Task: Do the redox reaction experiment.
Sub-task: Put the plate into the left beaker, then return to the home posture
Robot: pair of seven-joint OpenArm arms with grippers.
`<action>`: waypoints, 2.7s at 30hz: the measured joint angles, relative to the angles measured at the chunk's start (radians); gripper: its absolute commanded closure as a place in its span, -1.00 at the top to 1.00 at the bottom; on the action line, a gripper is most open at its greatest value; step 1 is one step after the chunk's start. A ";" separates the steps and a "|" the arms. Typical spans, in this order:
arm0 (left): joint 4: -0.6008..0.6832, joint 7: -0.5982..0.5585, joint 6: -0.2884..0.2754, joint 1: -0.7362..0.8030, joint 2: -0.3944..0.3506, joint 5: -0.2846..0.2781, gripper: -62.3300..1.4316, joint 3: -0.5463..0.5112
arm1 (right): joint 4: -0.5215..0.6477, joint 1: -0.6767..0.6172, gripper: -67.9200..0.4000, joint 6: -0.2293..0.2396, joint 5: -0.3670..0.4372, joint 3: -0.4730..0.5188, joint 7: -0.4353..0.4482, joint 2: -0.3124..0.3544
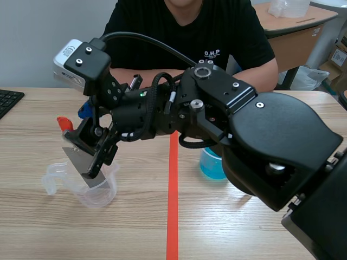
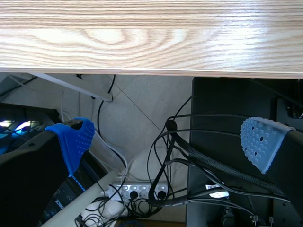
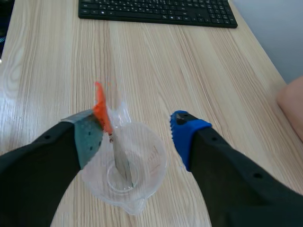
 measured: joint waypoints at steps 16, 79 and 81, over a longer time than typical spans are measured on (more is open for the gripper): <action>0.000 0.000 0.000 0.000 0.000 0.000 1.00 0.000 | 0.011 -0.023 1.00 0.126 0.163 -0.016 0.068 -0.002; 0.013 -0.001 0.004 -0.064 0.000 0.129 1.00 -0.028 | 0.816 -1.150 1.00 -0.331 0.077 0.693 0.360 0.590; 0.049 -0.004 0.004 -0.064 -0.002 0.152 1.00 -0.060 | 0.816 -1.150 1.00 -0.331 0.077 0.693 0.356 0.590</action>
